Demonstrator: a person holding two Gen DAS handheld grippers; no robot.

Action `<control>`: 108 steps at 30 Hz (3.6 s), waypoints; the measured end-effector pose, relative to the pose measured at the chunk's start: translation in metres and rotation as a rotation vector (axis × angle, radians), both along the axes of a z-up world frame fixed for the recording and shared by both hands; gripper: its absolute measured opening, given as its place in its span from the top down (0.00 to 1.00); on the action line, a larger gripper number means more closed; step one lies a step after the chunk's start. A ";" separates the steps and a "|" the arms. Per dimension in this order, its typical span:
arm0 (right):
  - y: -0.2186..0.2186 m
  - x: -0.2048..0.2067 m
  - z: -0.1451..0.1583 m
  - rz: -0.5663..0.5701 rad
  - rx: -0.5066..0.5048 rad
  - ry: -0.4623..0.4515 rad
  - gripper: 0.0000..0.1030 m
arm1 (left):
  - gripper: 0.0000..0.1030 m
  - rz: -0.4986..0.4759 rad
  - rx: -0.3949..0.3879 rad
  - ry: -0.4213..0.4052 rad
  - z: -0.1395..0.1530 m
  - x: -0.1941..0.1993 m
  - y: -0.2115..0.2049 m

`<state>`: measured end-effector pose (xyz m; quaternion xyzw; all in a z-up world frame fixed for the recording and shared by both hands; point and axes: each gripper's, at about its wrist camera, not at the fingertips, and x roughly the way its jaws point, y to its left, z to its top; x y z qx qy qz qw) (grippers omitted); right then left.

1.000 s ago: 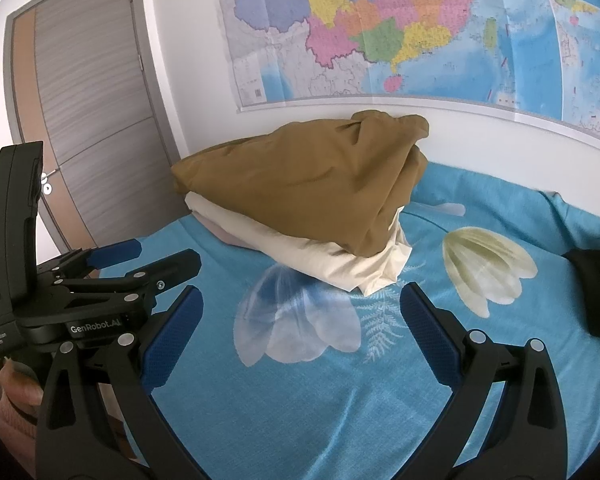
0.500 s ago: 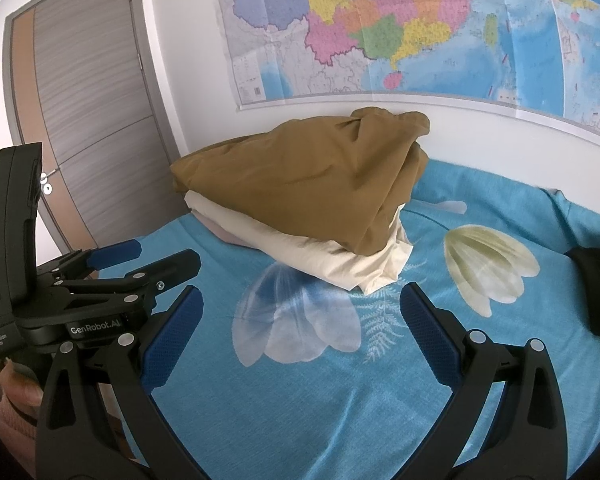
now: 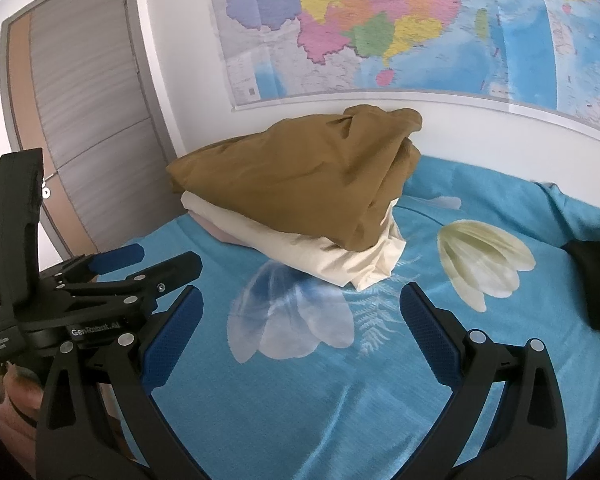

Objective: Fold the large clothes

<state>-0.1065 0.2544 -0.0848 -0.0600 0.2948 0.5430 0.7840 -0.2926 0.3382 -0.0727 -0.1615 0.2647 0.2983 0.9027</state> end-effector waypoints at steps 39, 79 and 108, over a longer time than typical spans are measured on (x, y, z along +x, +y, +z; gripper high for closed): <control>-0.182 0.046 -0.007 -0.462 -0.008 0.054 0.05 | 0.07 -0.494 -0.043 0.068 -0.011 0.111 -0.135; -0.309 0.075 -0.021 -0.772 -0.033 0.044 0.05 | 0.07 -0.700 0.086 0.109 -0.013 0.201 -0.281; -0.324 0.083 -0.021 -0.797 -0.028 0.064 0.05 | 0.09 -0.786 0.042 0.120 -0.021 0.207 -0.289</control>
